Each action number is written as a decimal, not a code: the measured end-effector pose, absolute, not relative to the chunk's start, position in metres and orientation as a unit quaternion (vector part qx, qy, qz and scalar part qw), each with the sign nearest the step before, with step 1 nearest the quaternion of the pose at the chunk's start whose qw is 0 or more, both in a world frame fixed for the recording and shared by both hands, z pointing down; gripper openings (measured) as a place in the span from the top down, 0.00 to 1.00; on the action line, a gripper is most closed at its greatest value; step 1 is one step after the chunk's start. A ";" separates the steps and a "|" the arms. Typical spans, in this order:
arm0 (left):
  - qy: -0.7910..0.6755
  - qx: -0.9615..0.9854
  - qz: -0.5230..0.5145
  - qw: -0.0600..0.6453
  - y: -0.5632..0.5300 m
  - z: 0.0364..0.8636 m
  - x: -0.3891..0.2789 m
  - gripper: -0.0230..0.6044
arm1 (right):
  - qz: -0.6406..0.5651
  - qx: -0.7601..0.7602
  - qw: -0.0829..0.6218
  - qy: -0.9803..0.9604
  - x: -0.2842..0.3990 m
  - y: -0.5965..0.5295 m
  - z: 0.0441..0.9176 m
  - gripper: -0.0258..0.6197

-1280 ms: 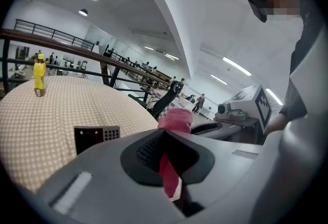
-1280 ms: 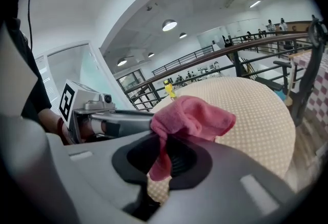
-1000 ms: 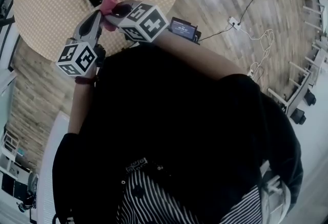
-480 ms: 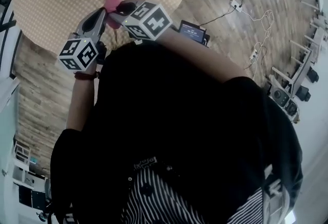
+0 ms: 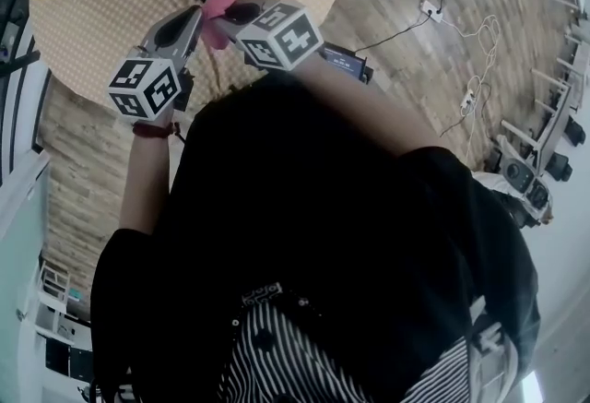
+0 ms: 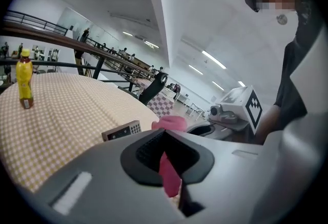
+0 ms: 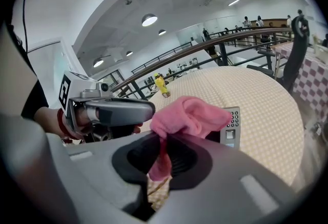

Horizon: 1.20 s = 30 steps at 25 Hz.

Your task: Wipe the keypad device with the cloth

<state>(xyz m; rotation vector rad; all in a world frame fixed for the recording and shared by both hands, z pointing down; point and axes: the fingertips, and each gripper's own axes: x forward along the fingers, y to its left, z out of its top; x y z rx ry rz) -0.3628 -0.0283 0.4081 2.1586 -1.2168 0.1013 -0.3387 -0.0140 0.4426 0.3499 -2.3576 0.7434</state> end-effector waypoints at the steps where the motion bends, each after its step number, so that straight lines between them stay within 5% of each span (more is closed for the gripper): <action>1: -0.468 0.821 0.041 0.325 -0.032 0.408 -0.369 0.96 | 0.283 0.132 0.315 -0.896 -0.342 -0.019 0.444 0.89; 12: -0.511 0.791 0.095 0.322 -0.094 0.426 -0.415 0.96 | 0.322 0.094 0.303 -0.892 -0.371 -0.055 0.475 0.89; 30: -0.423 0.795 0.265 0.345 -0.171 0.504 -0.386 0.96 | 0.371 0.088 0.296 -0.876 -0.365 -0.103 0.532 0.89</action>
